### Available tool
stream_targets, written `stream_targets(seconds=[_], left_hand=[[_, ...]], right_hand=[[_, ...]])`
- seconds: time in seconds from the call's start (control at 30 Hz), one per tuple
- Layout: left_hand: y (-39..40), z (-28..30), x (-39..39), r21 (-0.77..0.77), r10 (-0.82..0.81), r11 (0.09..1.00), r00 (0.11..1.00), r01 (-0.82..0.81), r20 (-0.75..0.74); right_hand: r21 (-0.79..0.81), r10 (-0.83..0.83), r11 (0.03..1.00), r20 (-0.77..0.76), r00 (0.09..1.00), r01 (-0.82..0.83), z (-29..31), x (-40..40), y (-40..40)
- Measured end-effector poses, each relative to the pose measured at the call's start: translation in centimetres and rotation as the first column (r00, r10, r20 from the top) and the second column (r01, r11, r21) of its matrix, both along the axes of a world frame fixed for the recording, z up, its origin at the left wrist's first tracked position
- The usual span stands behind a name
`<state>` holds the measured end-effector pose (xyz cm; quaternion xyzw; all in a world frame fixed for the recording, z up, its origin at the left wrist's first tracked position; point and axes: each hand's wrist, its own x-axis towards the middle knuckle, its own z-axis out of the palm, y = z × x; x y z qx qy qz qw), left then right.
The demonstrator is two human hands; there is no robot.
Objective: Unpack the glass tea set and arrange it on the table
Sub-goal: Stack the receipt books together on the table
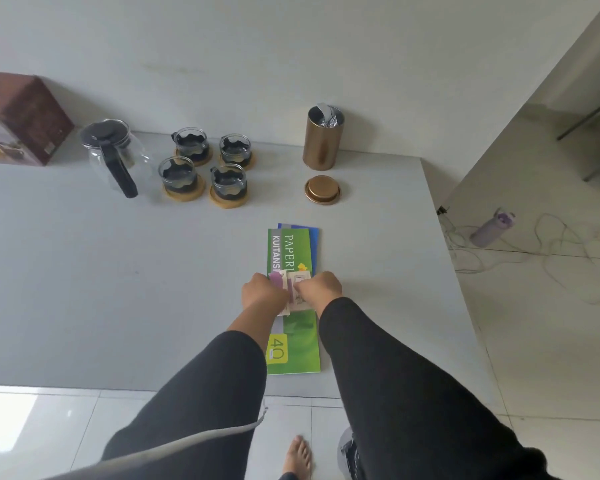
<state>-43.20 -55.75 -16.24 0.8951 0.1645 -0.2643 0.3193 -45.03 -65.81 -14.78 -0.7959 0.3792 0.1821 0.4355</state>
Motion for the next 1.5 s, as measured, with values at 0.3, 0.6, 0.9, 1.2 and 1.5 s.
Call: stream_targets(seconds=[0.3,0.6,0.9,1.2,1.5], left_hand=[[1.5,-0.3,0.2,-0.142,-0.048,0.989,0.995,0.035,-0.092],[1.1,1.3,1.3,-0.351,-0.140,0.931,0.986,0.101,-0.089],[-4.0,3.9,4.3,-0.342,-0.297,0.900,0.955,0.272,-0.021],[-14.2,4.2,9.7,-0.384,-0.225,0.890,0.969,0.245,0.098],[-21.4,2.7,16.8,-0.309,-0.144,0.935,0.982,0.175,0.120]], right_hand=[[0.030,-0.141,0.990,-0.008,0.990,0.141,-0.3,-0.8,0.3],[-0.001,-0.325,0.946,0.025,0.945,0.325,1.4,-0.4,0.0],[0.041,-0.477,0.878,0.170,0.862,0.477,2.8,0.8,-4.2],[-0.026,-0.399,0.909,0.239,0.885,0.417,3.4,7.7,-14.9],[-0.035,-0.286,0.953,0.235,0.929,0.302,1.4,16.2,-22.3]])
